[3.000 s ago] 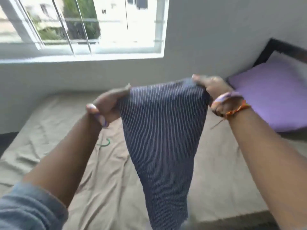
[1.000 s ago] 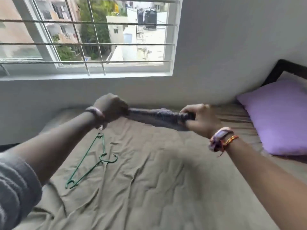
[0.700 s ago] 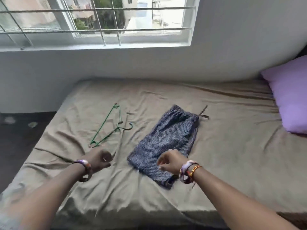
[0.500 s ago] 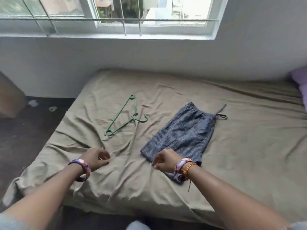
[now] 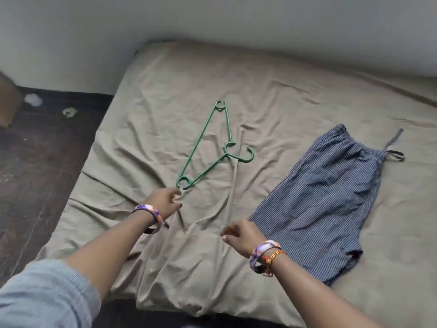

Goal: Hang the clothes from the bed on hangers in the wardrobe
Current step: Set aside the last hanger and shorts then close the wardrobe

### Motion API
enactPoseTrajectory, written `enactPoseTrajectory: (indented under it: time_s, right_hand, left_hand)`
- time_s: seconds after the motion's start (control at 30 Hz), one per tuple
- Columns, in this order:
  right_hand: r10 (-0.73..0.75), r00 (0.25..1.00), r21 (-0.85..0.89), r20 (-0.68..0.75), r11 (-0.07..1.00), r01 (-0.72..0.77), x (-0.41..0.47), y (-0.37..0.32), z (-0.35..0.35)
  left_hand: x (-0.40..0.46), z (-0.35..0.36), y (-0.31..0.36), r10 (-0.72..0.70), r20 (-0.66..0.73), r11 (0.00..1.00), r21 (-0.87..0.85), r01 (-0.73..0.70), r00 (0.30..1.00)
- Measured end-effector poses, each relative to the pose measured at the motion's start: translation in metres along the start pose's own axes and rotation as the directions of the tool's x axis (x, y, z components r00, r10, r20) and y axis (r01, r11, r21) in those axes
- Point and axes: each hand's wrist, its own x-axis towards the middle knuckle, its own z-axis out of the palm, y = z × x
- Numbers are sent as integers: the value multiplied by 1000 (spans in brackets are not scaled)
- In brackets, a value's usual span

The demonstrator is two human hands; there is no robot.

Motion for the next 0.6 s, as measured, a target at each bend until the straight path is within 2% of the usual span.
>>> enactPoseTrajectory:
  time_s: [0.17,0.3,0.33,0.4,0.5,0.57,0.6]
  right_hand:
    - [118,993,168,-15,979,-114,30,10,22]
    - [259,964,349,-55,910,-224,31,22,28]
    - [285,957,395,-60,887,-239,32,24,27]
    - [339,937,518,-80,818,-252,32,22,19]
    - [434,897,783,-86,586,-208,32,9,-5]
    - [446,895,899,-32,405,-169,27,1,-25]
    - [431,903,914,-7,368,-169,23,-1,-34]
  left_hand:
    - [74,29,17,125,31,974,185,-129,992]
    - [97,43,28,111,21,901,420,-110,994]
    - [99,41,29,97,52,913,394,-109,994]
    - [97,35,32,79,132,972,210,-106,988]
    - [61,30,46,162,202,987,-25,-160,966]
    - [19,37,60,241,254,970,-90,-225,937]
    - [-4,43,68,265,281,964,-102,-246,922]
